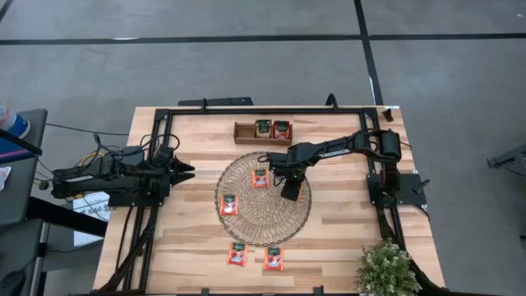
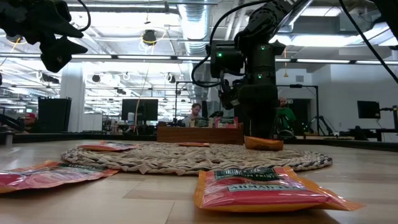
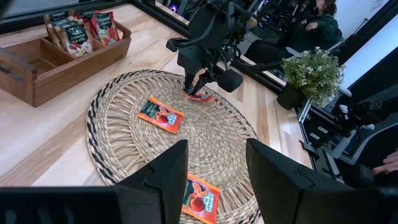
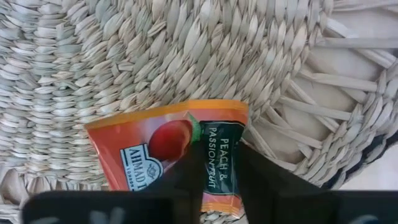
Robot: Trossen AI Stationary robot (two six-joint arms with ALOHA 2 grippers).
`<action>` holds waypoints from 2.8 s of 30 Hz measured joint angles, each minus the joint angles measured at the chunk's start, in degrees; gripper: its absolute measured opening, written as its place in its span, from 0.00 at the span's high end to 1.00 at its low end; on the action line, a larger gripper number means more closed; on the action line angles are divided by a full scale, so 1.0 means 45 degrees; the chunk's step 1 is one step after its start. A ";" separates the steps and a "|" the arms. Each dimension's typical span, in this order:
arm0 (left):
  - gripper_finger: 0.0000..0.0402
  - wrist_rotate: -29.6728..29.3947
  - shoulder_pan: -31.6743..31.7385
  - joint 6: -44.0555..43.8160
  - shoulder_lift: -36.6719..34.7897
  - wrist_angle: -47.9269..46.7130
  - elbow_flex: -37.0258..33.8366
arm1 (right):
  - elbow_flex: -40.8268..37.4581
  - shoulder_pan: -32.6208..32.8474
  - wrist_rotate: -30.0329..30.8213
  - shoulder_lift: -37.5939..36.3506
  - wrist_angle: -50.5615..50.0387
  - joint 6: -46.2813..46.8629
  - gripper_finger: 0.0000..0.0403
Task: Pick & Place Tea
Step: Put the orange tea bag into the left section of the wooden organizer
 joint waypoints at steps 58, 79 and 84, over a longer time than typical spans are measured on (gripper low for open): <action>0.62 0.0106 -0.0010 -0.0251 0.0325 0.0337 -0.0006 | 1.2486 -0.0331 1.1467 0.3531 0.1521 -0.9612 1.00; 0.62 -0.0023 -0.0015 -0.0243 0.0321 0.0376 -0.0006 | 1.2865 -0.1117 1.2350 0.5792 0.1255 -0.8911 1.00; 0.62 -0.0040 -0.0015 -0.0243 0.0321 0.0381 -0.0006 | 1.2871 -0.1175 1.2366 0.5745 0.0636 -0.8048 1.00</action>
